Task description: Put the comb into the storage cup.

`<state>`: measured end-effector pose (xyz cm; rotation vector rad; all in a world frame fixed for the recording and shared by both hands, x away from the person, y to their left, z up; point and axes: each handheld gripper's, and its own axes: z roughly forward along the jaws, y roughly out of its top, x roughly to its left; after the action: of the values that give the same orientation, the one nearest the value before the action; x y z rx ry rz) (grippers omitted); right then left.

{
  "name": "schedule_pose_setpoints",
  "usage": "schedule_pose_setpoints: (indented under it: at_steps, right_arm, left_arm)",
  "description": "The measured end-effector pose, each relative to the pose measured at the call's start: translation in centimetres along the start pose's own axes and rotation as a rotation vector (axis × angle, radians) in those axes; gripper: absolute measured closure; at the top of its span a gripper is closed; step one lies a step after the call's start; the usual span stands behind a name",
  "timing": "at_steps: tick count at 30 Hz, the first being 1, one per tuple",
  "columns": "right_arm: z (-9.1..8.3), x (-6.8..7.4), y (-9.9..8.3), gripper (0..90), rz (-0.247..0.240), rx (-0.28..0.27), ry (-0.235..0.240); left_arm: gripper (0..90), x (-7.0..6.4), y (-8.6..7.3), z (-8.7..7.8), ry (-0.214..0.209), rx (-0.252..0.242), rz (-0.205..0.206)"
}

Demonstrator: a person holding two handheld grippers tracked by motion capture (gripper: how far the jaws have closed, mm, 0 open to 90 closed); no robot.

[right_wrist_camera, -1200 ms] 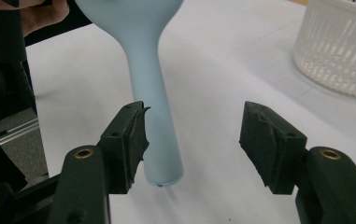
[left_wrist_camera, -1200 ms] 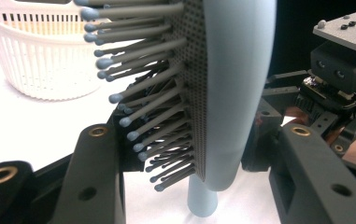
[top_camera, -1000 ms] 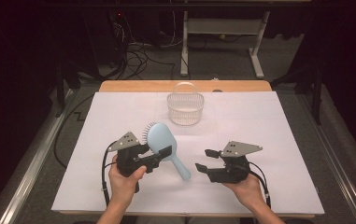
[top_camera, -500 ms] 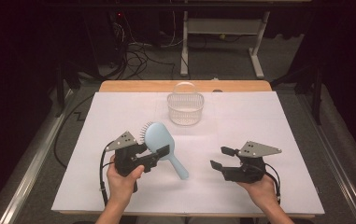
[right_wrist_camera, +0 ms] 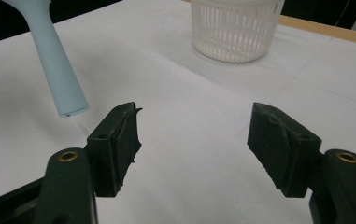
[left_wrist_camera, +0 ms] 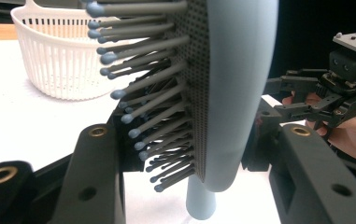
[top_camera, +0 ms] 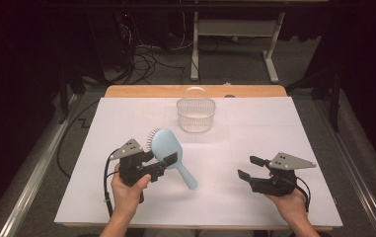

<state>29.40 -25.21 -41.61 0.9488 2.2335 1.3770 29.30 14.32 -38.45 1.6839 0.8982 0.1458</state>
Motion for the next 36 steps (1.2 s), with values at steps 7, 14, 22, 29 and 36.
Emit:
schedule_pose_setpoints:
  at_steps: [7, 14, 22, 29, 36]
  right_arm:
    - [-1.2, -1.1, -0.9, 33.5, 0.024, -0.021, -0.04]
    - [-2.2, -2.0, -1.8, 32.8, 0.049, -0.03, -0.069]
    - [-3.1, -2.9, -2.9, 32.7, 0.064, -0.028, -0.089]
    - [-3.9, -3.6, -4.1, 31.4, 0.076, -0.039, -0.128]
    - [-4.4, -4.1, -5.3, 31.4, 0.097, -0.05, -0.132]
  left_arm:
    - [52.6, 0.3, 0.1, -0.4, 0.013, -0.005, 0.001]
    - [52.6, 0.7, 0.2, -0.9, 0.032, -0.015, -0.006]
    - [52.6, 1.2, 0.3, -1.5, 0.049, -0.027, -0.017]
    - [52.5, 1.9, 0.7, -2.0, 0.075, -0.028, -0.025]
    - [52.5, 2.5, 1.3, -2.3, 0.098, -0.032, -0.026]
